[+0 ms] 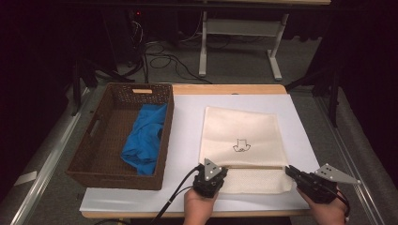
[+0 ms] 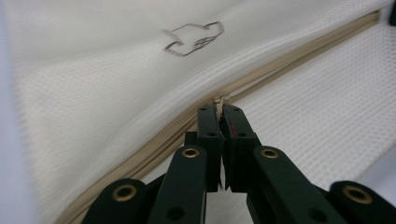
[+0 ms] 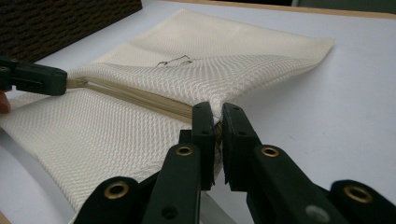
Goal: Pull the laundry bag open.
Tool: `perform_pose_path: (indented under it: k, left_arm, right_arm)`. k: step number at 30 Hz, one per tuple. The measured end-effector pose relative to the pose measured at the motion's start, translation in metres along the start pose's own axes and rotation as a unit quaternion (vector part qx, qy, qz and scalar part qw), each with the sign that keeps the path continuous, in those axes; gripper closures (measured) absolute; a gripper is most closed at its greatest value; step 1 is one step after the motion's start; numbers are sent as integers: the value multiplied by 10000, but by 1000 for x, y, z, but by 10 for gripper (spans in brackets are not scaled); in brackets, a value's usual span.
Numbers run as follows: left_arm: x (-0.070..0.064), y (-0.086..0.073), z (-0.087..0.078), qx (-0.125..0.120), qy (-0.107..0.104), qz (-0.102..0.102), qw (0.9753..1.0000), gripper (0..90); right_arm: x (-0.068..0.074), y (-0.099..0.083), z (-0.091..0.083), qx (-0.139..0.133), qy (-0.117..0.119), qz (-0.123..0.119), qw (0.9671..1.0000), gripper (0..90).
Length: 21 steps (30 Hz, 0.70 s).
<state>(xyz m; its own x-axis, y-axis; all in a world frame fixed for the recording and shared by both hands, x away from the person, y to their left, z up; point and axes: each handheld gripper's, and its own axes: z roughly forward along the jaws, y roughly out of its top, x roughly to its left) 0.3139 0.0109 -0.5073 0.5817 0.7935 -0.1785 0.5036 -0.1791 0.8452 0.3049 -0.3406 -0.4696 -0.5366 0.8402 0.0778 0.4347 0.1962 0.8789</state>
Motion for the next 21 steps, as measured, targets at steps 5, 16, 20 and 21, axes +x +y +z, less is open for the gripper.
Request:
perform_pose_path:
  k: [5, 16, 20, 21]
  left_arm:
    - [12, -5, -12, 38, 208, 34, 9998, 864]
    - [35, -5, -30, 263, 519, -44, 9983, 864]
    - [35, 4, -36, 397, 591, 300, 9970, 864]
    - [35, 6, -37, 428, 585, 329, 9968, 864]
  right_arm:
    - [-3, -2, 0, 30, 25, 11, 10000, 859]
    - [-7, -3, -1, -4, -36, 62, 10000, 858]
    - [-6, -3, 0, 43, -17, 37, 10000, 858]
    - [-6, -3, 0, 31, -5, 31, 10000, 858]
